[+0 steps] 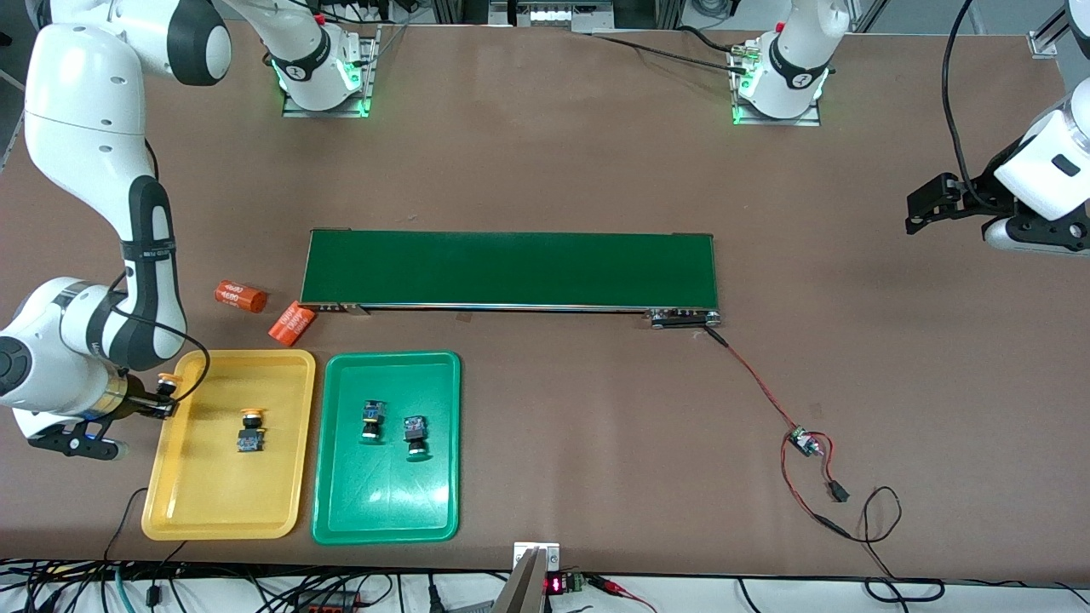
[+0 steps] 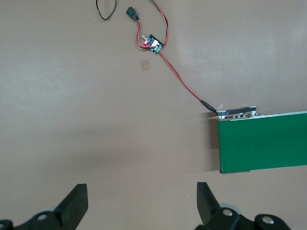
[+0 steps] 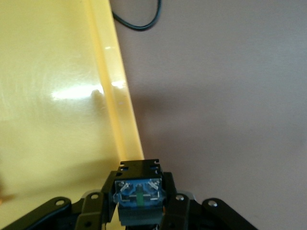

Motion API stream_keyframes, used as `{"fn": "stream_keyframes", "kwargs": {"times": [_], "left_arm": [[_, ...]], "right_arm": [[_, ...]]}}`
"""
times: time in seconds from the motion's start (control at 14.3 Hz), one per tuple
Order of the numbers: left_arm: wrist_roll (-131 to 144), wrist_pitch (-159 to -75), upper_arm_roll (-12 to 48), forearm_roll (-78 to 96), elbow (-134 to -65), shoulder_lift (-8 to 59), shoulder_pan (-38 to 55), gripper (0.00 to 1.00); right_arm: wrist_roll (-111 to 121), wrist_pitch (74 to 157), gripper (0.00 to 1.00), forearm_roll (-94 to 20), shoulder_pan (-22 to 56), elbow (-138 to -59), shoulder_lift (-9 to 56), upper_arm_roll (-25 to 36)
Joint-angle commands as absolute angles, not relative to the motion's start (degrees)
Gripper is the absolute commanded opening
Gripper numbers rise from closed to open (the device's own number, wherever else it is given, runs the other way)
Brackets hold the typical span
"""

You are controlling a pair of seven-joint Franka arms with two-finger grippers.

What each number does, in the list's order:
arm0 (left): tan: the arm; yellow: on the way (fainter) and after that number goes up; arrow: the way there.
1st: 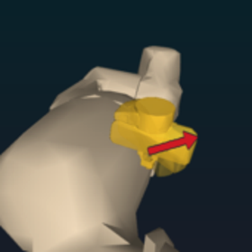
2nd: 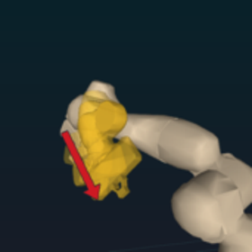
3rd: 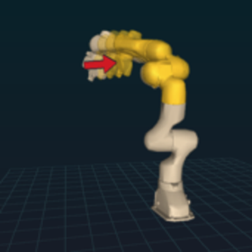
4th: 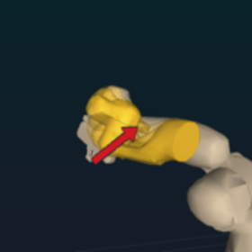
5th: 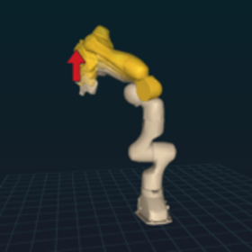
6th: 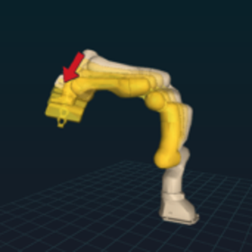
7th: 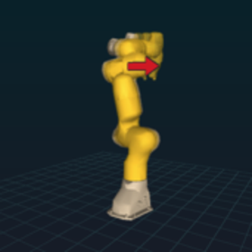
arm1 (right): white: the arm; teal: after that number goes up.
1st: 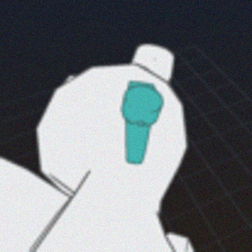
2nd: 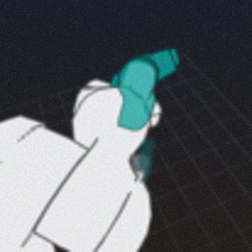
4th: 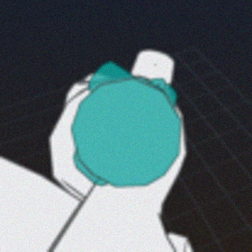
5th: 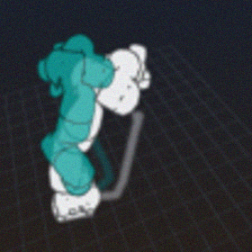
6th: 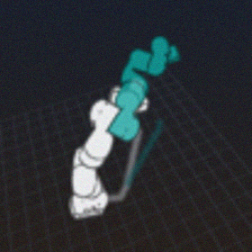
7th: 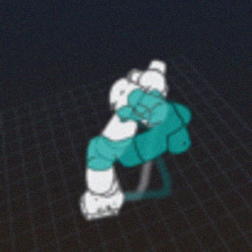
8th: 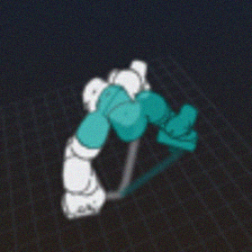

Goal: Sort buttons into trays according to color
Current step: 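Lower the yellow button into the yellow tray and open the right gripper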

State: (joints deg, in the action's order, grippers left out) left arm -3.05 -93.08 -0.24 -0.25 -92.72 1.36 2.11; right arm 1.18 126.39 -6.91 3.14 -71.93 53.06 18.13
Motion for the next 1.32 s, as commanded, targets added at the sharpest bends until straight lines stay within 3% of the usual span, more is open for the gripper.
{"fn": "stream_keyframes", "kwargs": {"times": [0.0, 0.56, 0.63, 0.7, 0.77, 1.05, 1.26], "left_arm": [[-2.7, -92.0, -0.2, -0.9, -91.1, 2.1, 2.3, 1.00], [-2.7, -92.0, -0.2, -0.9, -91.1, 2.1, 2.3, 1.00], [-2.7, -92.0, -0.2, -0.9, -91.1, 2.1, 2.3, 1.00], [-2.7, -92.0, -0.2, -0.9, -91.1, 2.1, 2.3, 1.00], [-2.7, -92.0, -0.2, -0.9, -91.1, 2.1, 2.3, 1.00], [-2.7, -92.0, -0.2, -0.9, -91.1, 2.1, 2.3, 1.00], [-2.7, -92.0, -0.2, -0.9, -91.1, 2.1, 2.3, 1.00]], "right_arm": [[1.8, 129.2, 0.02, -6.4, 3.2, -71.5, 53.3, 15.6], [2.2, 132.8, 0.03, -6.5, 3.3, -71.6, 55.5, 14.2], [2.3, 132.8, 0.09, -6.4, 3.4, -71.6, 55.6, 14.2], [1.8, 132.8, 0.60, -6.3, 3.5, -71.5, 55.6, 13.8], [1.6, 132.8, 1.00, -6.4, 3.5, -71.5, 55.3, 13.8], [1.8, 130.3, 1.00, -6.5, 4.3, -71.4, 50.6, 13.7], [1.8, 119.7, 1.00, -6.5, 4.9, -71.1, 43.7, 13.7]]}}
